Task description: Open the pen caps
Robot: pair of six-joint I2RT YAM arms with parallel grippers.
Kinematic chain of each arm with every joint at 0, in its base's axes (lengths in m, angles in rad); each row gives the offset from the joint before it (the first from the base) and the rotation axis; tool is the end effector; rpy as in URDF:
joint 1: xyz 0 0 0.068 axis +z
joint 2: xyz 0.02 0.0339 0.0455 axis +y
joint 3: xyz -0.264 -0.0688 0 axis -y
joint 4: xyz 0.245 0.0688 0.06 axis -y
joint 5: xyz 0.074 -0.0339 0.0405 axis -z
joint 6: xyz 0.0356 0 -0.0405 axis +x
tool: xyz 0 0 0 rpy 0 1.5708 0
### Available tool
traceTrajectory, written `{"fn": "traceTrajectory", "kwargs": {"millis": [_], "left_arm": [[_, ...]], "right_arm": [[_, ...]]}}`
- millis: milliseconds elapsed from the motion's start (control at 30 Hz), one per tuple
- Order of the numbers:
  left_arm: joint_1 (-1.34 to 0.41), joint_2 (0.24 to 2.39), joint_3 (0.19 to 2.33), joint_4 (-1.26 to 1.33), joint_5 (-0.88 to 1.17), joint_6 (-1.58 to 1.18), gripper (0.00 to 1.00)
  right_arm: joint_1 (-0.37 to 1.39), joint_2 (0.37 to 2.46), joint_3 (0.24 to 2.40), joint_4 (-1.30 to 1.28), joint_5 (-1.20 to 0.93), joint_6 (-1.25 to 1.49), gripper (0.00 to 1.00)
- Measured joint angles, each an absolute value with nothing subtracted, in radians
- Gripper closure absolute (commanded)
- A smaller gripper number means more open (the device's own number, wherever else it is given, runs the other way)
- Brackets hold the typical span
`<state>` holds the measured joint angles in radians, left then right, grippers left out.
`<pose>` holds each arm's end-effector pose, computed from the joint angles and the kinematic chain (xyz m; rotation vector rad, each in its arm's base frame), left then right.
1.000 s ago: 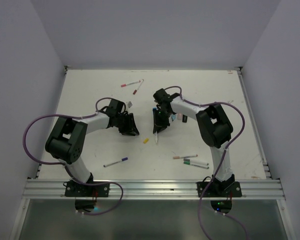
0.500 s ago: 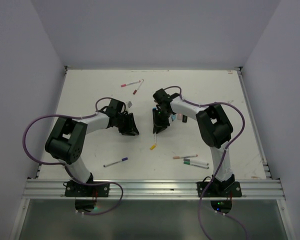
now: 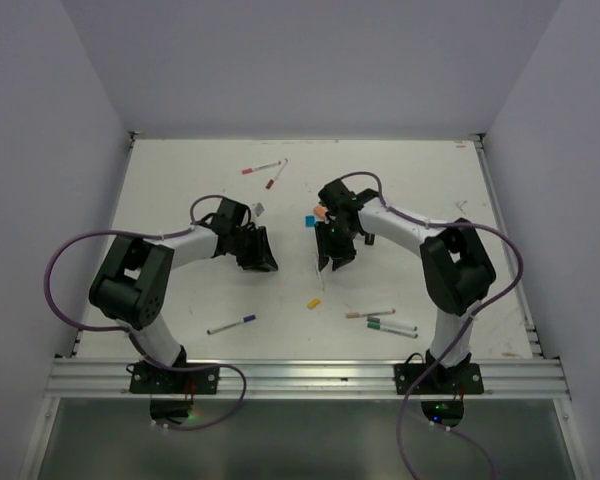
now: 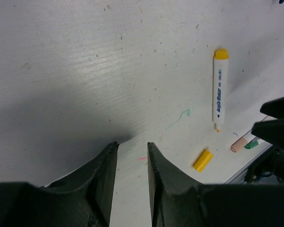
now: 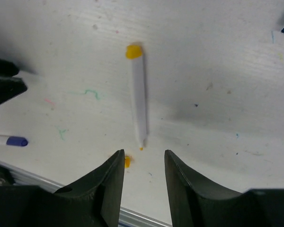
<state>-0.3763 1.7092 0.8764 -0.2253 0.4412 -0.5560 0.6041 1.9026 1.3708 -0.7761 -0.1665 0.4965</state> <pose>0.2899 -0.1309 0.1416 -0.0857 2.7523 -0.8745 0.3061 0.2184 0.1852 -0.1928 2.9697 0.4174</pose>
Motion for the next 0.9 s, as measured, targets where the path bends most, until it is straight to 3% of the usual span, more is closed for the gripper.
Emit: {"fn": "traceTrajectory", "kwargs": {"millis": [333,500,900], "left_arm": [[-0.389,1.707,0.883,-0.249,0.485,-0.476,0.59],[-0.5,1.709,0.955,-0.313,0.445,-0.388,0.54],[-0.726,1.72,1.036,-0.357,0.338,-0.321,0.53]], "right_arm": [[0.676,1.705,1.155,-0.75,-0.287,0.537,0.55],[0.652,1.646,1.135,-0.741,-0.287,0.583,0.54],[0.288,1.376,1.127,-0.76,-0.319,0.648,0.51]]}}
